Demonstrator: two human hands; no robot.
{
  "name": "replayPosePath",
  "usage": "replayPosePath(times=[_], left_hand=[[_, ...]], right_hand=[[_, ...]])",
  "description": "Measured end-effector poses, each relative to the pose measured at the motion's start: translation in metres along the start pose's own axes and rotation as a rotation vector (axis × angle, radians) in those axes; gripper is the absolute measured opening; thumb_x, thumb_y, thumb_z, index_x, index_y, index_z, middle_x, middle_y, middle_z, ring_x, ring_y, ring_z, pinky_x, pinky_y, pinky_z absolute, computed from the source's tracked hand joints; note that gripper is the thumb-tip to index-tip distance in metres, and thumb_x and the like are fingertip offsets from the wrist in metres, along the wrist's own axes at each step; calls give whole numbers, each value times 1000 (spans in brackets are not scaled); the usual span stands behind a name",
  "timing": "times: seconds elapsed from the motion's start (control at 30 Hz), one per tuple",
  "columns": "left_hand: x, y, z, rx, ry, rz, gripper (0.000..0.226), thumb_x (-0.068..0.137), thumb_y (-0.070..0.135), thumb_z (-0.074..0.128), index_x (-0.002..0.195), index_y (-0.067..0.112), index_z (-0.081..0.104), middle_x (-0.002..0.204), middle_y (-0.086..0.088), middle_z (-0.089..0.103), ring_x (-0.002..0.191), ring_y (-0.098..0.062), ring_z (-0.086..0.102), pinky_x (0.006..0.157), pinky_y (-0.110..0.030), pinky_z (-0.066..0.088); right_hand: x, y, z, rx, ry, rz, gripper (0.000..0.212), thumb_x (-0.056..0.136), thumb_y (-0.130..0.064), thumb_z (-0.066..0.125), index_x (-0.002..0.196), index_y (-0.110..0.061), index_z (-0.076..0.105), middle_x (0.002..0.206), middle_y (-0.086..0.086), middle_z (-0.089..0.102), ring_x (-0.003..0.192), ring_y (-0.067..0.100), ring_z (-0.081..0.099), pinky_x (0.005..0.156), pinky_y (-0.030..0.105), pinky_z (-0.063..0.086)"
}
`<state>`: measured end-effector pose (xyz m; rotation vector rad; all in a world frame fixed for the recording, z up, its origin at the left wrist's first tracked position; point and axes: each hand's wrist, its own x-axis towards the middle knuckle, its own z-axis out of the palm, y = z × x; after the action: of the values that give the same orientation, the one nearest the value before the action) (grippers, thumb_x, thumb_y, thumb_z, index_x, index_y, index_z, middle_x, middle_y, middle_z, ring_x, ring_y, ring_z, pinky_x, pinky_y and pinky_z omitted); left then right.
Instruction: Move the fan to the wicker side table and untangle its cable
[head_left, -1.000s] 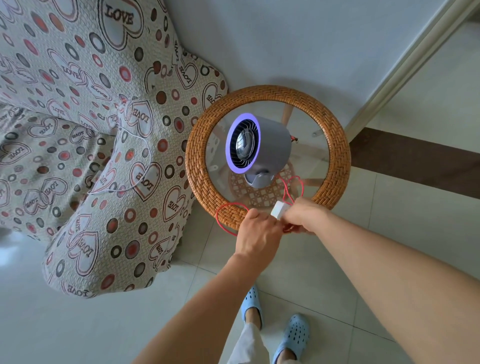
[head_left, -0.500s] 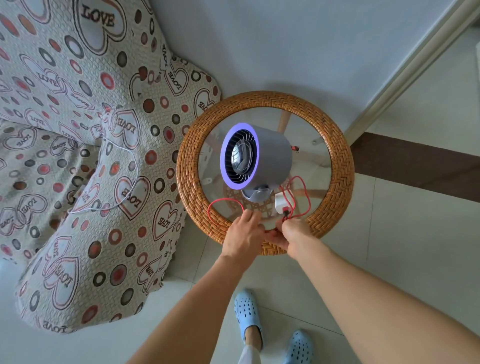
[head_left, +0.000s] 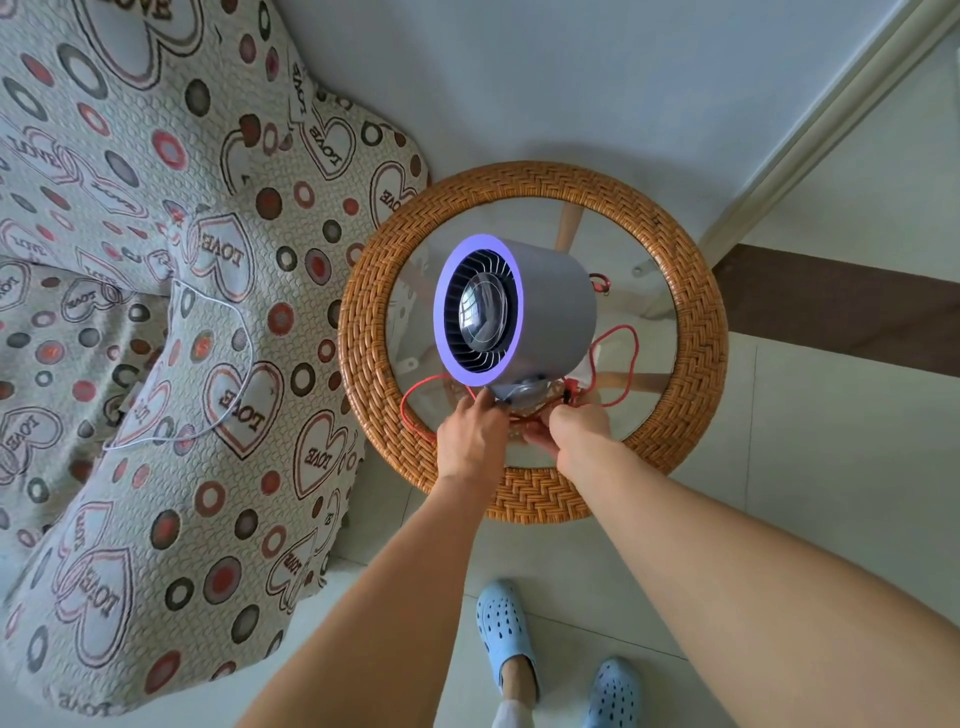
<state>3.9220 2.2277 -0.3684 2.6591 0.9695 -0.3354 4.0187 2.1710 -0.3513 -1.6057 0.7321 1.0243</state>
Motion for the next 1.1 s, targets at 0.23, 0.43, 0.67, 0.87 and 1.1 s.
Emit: replayPosePath(times=[0.23, 0.43, 0.67, 0.87, 1.1], left_hand=[[-8, -3, 1, -188, 13, -109, 36, 91, -1, 52, 126, 8, 48, 117, -8, 59, 101, -32, 62, 70, -39, 52], [-20, -3, 3, -312, 8, -125, 35, 93, -1, 55, 127, 9, 55, 124, -8, 52, 112, -26, 54, 80, -32, 47], [-24, 0, -2, -419, 30, -188, 29, 89, 6, 61, 118, 10, 62, 123, -8, 54, 109, -28, 57, 81, -40, 53], [-25, 3, -7, -701, 81, -408, 21, 85, 18, 67, 106, 18, 68, 109, -1, 64, 98, -21, 63, 78, -31, 49], [-46, 10, -21, -1095, 108, -665, 21, 86, 14, 69, 107, 15, 67, 95, 3, 66, 81, -15, 60, 71, -26, 45]], right_hand=[[0, -2, -8, -98, 52, -14, 30, 96, 4, 45, 125, 5, 52, 106, 25, 65, 76, 32, 66, 72, 38, 60], [-8, -7, -14, -292, 28, 15, 35, 96, 4, 46, 131, 1, 50, 103, 22, 59, 83, 29, 58, 88, 39, 56], [-23, -6, -22, -320, -31, -27, 35, 97, -1, 50, 132, -3, 48, 100, 17, 57, 85, 24, 58, 85, 35, 58], [-31, -2, -30, -358, -46, -78, 29, 96, -8, 55, 124, -3, 53, 90, 13, 58, 79, 21, 58, 86, 38, 58], [-49, 5, -52, -405, -72, -138, 28, 95, -15, 55, 121, -4, 55, 80, 10, 60, 78, 22, 62, 84, 39, 59]])
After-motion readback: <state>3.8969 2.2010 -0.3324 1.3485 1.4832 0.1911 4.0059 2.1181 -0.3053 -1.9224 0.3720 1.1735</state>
